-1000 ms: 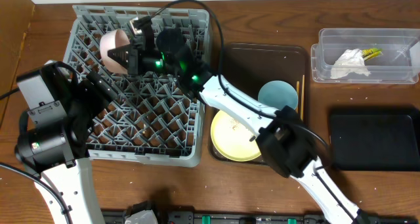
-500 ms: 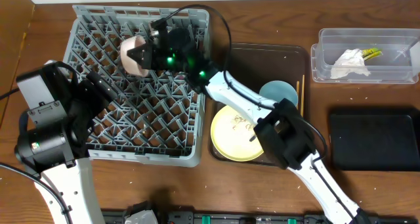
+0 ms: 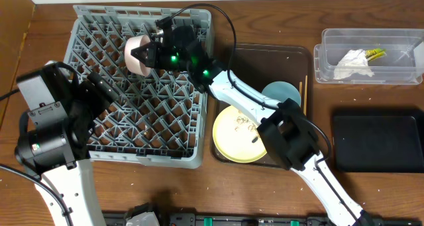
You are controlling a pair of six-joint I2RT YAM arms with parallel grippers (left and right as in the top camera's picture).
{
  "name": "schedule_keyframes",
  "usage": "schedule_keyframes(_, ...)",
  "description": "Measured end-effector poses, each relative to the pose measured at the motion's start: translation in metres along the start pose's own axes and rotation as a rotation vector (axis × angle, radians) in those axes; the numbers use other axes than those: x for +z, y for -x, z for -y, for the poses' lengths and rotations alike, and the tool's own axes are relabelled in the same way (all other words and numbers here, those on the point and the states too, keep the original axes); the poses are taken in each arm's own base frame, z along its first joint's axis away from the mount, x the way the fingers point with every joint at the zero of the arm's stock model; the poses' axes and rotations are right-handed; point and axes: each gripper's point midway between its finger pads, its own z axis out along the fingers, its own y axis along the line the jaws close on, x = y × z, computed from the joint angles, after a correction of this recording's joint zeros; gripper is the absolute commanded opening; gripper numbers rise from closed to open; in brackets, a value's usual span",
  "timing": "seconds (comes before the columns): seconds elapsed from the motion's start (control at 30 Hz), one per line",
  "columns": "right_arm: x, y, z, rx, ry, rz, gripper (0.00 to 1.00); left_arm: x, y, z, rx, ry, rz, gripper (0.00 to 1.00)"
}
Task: Sort waste into correct bins and load items into the dishwasher
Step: 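Lift the pink saucer with the right gripper and carry it over the rack, then lower the pink saucer into the rack and open the right gripper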
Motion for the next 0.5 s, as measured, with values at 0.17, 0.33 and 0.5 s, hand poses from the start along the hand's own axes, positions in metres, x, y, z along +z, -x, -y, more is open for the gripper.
schedule_keyframes(0.17, -0.002, -0.003, 0.007, 0.023, -0.022, -0.022, 0.18, 0.000, 0.000, 0.000, 0.000, 0.000, 0.000, 0.95)
schedule_keyframes(0.33, -0.008, -0.006, 0.029, 0.078, -0.093, -0.056, 0.28, 0.000, 0.000, 0.000, 0.000, 0.000, 0.000, 0.95)
schedule_keyframes(0.5, -0.014, -0.005, 0.044, 0.100, -0.148, -0.068, 0.37, 0.000, 0.000, 0.000, 0.000, 0.000, 0.000, 0.95)
